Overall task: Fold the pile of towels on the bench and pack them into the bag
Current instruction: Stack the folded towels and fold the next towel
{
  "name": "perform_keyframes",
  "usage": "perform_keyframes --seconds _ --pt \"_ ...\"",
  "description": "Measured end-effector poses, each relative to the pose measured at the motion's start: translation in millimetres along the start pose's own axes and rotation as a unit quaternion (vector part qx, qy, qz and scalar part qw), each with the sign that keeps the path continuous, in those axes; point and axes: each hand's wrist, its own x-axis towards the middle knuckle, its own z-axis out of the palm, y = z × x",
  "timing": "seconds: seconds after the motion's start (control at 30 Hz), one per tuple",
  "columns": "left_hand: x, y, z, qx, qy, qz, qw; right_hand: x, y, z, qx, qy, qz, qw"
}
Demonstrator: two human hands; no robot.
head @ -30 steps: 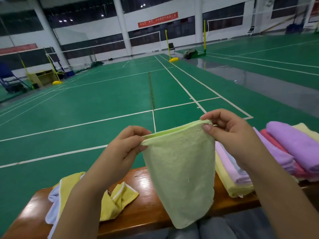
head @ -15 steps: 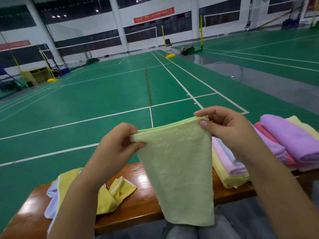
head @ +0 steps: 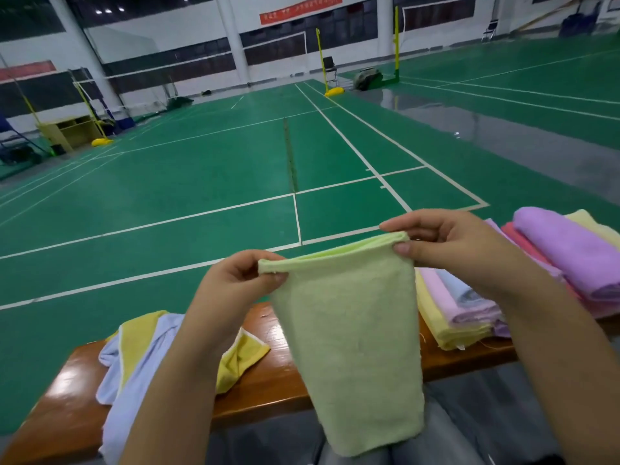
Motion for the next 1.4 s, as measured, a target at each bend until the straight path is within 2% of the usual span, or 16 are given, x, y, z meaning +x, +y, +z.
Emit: perform_keyframes --seconds 0.1,0.17,0.23,0.3,0.37,0.4,0.5,0.63,0.7,0.77,0.87,1.0,1.13,1.27,1.4 --pt "36.4 -29.9 4.4 -0.022 0.012 -0.055 0.998 28.6 14.4 1.3 -0.078 0.014 0.038 0.996" --pt "55.5 -36.6 9.2 -0.022 0.031 -0.051 0.998 46.0 14.0 3.4 -0.114 0.037 0.013 0.993" --pt "66.0 -25.4 11.7 -0.021 0.044 -0.001 0.999 55.0 1.1 4.9 -0.135 0.073 -0.051 0.987" --pt "66.9 -5.7 8.1 -0.005 0.058 0.092 0.994 53.6 -16.8 5.1 -0.136 0.105 -0.129 0.977" --pt "57.8 7.0 2.1 0.024 0.056 0.165 0.984 42.8 -26.3 4.6 -0.125 0.108 -0.183 0.969" --pt "49.9 6.4 -0.1 0.03 0.049 0.173 0.983 35.0 -23.9 4.0 -0.112 0.103 -0.19 0.97" --pt "17.3 -27.4 -1.1 0.057 0.004 0.127 0.99 10.4 20.0 2.6 -0.109 0.077 -0.142 0.981" --pt "-36.6 -112.4 9.0 0.175 -0.054 0.005 0.983 -35.0 120.2 15.0 -0.128 0.021 0.009 0.991" --pt "-66.7 -149.1 14.6 0.192 -0.083 -0.062 0.976 -64.6 161.3 21.6 -0.115 -0.01 0.091 0.989" --pt "-95.2 -168.6 20.5 0.189 -0.101 -0.124 0.969 -90.0 185.6 24.2 -0.102 -0.038 0.161 0.981" --pt "-122.5 -169.2 25.2 0.2 -0.136 -0.169 0.956 -108.7 191.0 24.3 -0.112 -0.055 0.21 0.97" --pt "-127.1 -155.6 19.1 0.196 -0.174 -0.175 0.949 -113.9 172.8 20.3 -0.111 -0.075 0.215 0.967" --pt "-111.1 -135.4 12.5 0.115 -0.142 -0.194 0.964 -103.4 155.4 14.5 -0.077 -0.072 0.199 0.974" --pt "-68.3 -126.2 20.1 0.102 -0.107 -0.169 0.975 -61.1 160.8 17.8 -0.065 0.025 0.147 0.987" --pt "1.9 -141.7 38.5 0.15 -0.037 -0.133 0.979 7.7 176.1 24.0 -0.137 0.099 0.105 0.98"
